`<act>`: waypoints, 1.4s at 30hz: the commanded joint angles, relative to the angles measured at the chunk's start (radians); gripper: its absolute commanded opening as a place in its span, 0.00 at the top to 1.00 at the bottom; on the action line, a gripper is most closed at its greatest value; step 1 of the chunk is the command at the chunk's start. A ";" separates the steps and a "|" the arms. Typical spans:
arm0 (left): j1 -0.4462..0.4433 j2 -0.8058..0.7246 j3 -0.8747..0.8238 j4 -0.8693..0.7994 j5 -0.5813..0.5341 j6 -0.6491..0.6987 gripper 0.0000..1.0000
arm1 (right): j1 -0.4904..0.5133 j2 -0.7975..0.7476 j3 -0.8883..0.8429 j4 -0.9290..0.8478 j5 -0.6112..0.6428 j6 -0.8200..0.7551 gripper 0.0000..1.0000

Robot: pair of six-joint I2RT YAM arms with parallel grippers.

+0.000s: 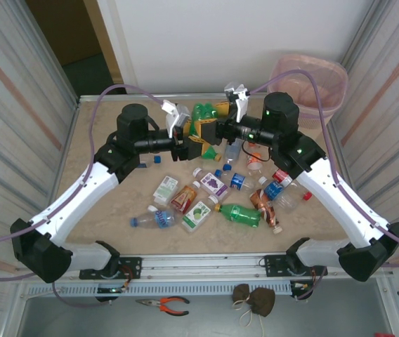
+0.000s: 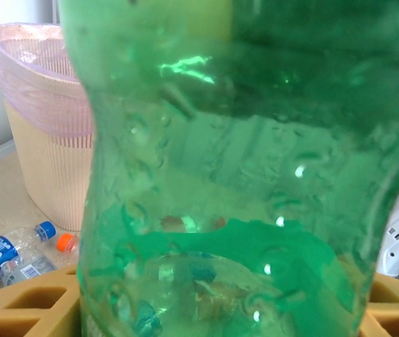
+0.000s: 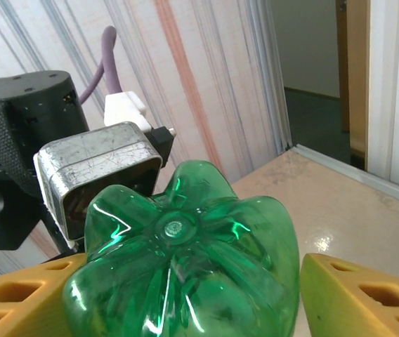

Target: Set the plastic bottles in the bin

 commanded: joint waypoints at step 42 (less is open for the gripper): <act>0.149 -0.209 -0.123 -0.166 -0.112 0.021 0.23 | -0.777 0.272 0.452 -0.240 0.146 0.084 0.47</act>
